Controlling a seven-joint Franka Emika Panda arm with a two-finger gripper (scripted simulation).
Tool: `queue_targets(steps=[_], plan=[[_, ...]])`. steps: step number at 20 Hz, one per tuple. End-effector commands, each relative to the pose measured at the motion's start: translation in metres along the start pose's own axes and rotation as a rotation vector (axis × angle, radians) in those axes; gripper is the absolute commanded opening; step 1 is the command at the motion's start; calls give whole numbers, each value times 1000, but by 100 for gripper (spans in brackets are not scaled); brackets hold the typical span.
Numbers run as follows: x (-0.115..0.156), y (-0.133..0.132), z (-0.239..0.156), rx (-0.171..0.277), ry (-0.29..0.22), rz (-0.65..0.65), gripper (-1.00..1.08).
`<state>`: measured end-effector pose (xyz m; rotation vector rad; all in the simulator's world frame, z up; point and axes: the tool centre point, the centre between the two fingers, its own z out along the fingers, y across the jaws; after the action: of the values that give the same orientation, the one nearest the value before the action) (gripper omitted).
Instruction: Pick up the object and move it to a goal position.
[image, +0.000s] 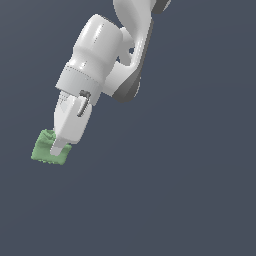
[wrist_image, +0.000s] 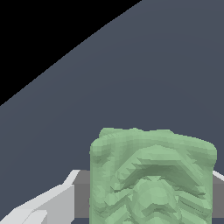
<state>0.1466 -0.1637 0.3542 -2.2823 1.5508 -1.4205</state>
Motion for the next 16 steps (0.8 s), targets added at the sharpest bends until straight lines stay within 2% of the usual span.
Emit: queue_targets(steps=[1,9,16], plan=[[16,-8,-9,17,43,22,-100],[58,-24,-36,60,158,79,-100],[78,-30,-51,79,217,108,-100]])
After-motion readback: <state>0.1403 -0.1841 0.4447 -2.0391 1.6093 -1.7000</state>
